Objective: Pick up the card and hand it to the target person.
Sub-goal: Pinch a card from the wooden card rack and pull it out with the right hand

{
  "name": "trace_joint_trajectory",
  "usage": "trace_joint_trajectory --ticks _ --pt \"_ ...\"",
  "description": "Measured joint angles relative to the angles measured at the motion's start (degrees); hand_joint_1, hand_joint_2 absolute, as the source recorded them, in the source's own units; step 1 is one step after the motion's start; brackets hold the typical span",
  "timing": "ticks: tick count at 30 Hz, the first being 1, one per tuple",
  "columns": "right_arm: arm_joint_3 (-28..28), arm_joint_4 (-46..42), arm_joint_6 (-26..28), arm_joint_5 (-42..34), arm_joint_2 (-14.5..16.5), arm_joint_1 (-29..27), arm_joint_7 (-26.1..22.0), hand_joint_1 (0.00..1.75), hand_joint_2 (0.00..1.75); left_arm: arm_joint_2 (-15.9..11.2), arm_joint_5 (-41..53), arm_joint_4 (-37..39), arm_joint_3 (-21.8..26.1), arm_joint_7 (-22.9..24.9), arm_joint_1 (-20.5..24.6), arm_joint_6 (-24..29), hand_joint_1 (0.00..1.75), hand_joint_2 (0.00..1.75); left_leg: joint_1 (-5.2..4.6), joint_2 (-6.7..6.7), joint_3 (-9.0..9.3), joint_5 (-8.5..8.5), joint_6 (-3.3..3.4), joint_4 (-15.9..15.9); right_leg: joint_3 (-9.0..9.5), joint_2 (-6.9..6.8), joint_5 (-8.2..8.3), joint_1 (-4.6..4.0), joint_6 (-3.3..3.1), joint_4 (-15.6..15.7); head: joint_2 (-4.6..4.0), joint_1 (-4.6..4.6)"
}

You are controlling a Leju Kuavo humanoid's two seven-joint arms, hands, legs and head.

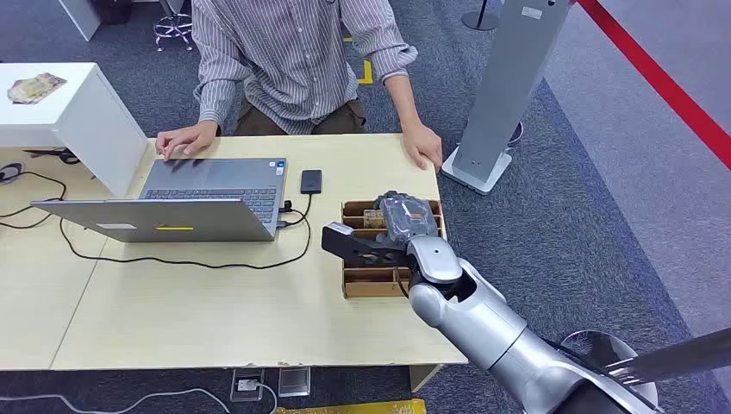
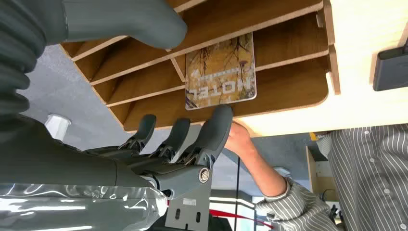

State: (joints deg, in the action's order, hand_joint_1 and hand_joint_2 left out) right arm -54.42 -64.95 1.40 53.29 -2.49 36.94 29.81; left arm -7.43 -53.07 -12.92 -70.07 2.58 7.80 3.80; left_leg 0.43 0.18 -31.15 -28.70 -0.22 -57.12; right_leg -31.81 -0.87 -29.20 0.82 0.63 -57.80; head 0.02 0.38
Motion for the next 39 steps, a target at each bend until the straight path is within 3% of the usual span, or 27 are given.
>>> trace_joint_trajectory --ticks 11,16,21,30,34,39 --pt "0.0 0.7 0.4 0.0 0.0 0.3 0.0 0.78 1.75 0.0 0.0 0.0 0.0 0.0 0.0 0.0 0.0 0.0 0.0 0.0 -0.01 0.0 0.0 0.0 -0.01 0.0 0.0 0.0 0.0 0.0 -0.02 0.01" --pt "0.0 0.9 0.6 0.0 0.0 0.3 0.0 0.96 1.75 0.0 0.0 0.0 0.0 0.0 0.0 0.0 0.0 0.0 0.0 0.0 -0.01 0.0 0.0 0.0 -0.01 0.0 0.0 0.0 0.0 0.0 -0.02 -0.01" --pt "0.0 1.2 1.0 0.0 0.0 0.3 0.0 1.34 1.75 0.0 0.0 0.0 0.0 0.0 0.0 0.0 0.0 0.0 0.0 0.0 -0.01 0.0 0.0 0.0 -0.01 0.0 0.0 0.0 0.0 0.0 -0.01 0.0" --pt "0.0 1.7 1.6 0.1 0.3 0.3 -0.2 1.38 1.75 0.0 0.0 0.0 0.0 0.0 0.0 0.0 0.0 0.0 0.0 0.0 -0.01 0.0 0.0 0.0 -0.01 0.0 0.0 0.0 0.0 0.0 -0.02 0.01" --pt "0.0 1.8 1.8 0.1 0.5 0.3 -0.2 1.43 1.75 0.0 0.1 0.0 0.0 0.0 0.0 0.0 0.0 1.75 0.0 0.0 -0.01 0.0 0.0 0.0 -0.01 0.0 0.0 0.0 0.0 0.0 -0.02 -0.01" --pt "0.0 1.8 2.3 0.1 0.5 0.3 -0.2 1.43 1.75 0.0 1.0 0.0 -0.2 -0.3 0.0 0.0 0.0 1.75 0.0 0.0 0.0 0.0 0.0 0.0 -0.01 0.0 0.0 0.0 0.0 0.0 -0.02 0.02"
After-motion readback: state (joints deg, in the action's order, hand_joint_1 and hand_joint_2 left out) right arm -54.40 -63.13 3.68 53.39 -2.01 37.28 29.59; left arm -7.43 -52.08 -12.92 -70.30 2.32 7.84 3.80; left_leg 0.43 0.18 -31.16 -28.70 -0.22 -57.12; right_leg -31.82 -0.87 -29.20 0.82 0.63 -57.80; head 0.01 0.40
